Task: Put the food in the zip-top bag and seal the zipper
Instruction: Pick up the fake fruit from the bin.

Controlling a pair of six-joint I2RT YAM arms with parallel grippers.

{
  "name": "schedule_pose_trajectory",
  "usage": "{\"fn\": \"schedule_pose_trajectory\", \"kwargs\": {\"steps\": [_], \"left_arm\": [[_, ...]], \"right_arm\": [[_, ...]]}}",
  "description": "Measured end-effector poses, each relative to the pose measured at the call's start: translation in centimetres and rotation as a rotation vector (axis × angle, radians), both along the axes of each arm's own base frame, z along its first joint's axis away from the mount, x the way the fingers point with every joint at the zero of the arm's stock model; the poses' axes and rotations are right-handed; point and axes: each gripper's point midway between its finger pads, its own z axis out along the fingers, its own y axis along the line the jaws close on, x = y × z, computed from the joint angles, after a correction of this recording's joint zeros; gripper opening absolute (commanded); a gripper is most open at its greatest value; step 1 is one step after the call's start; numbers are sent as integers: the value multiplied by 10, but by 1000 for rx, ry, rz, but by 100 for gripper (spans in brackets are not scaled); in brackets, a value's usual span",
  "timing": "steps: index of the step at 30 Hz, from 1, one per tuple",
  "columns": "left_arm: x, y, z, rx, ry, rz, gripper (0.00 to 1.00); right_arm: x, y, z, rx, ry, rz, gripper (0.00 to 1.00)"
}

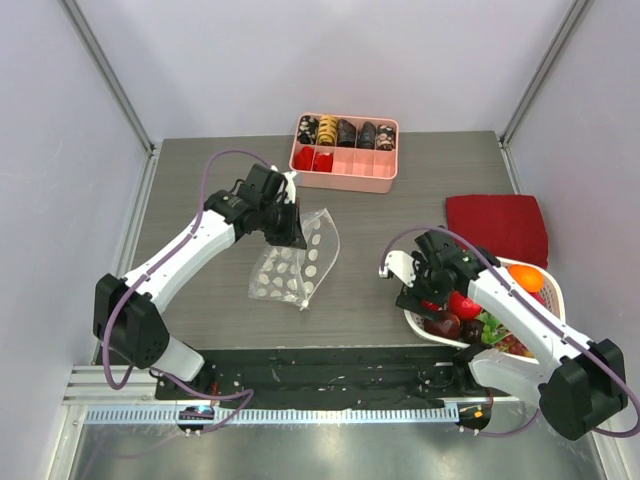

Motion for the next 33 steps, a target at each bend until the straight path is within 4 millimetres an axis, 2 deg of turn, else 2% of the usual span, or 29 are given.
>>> {"fn": "schedule_pose_trajectory", "kwargs": {"steps": [13, 16, 17, 20, 22, 25, 26, 30, 33], "left_arm": [[1, -1, -4, 5, 11, 2, 0], [1, -1, -4, 5, 12, 2, 0], [1, -1, -4, 5, 12, 2, 0], [0, -1, -4, 5, 13, 1, 0], [0, -1, -4, 0, 16, -2, 0], [-2, -3, -3, -10, 23, -8, 0], [-3, -4, -3, -13, 25, -11, 0], [-5, -6, -1, -36, 41, -18, 0], [-9, -10, 4, -87, 79, -19, 0]], "right_arm": [[9, -6, -27, -13, -47, 37, 92], [8, -9, -34, -17, -46, 39, 83], [8, -9, -35, -18, -46, 36, 72], [10, -10, -34, -17, -54, 29, 53], [10, -11, -31, -12, -64, 19, 48], [12, -8, -13, 11, -92, 10, 41], [16, -6, -2, 27, -112, 4, 37], [30, 3, 43, 87, -187, -35, 35], [42, 17, 83, 177, -249, -54, 32]]}}
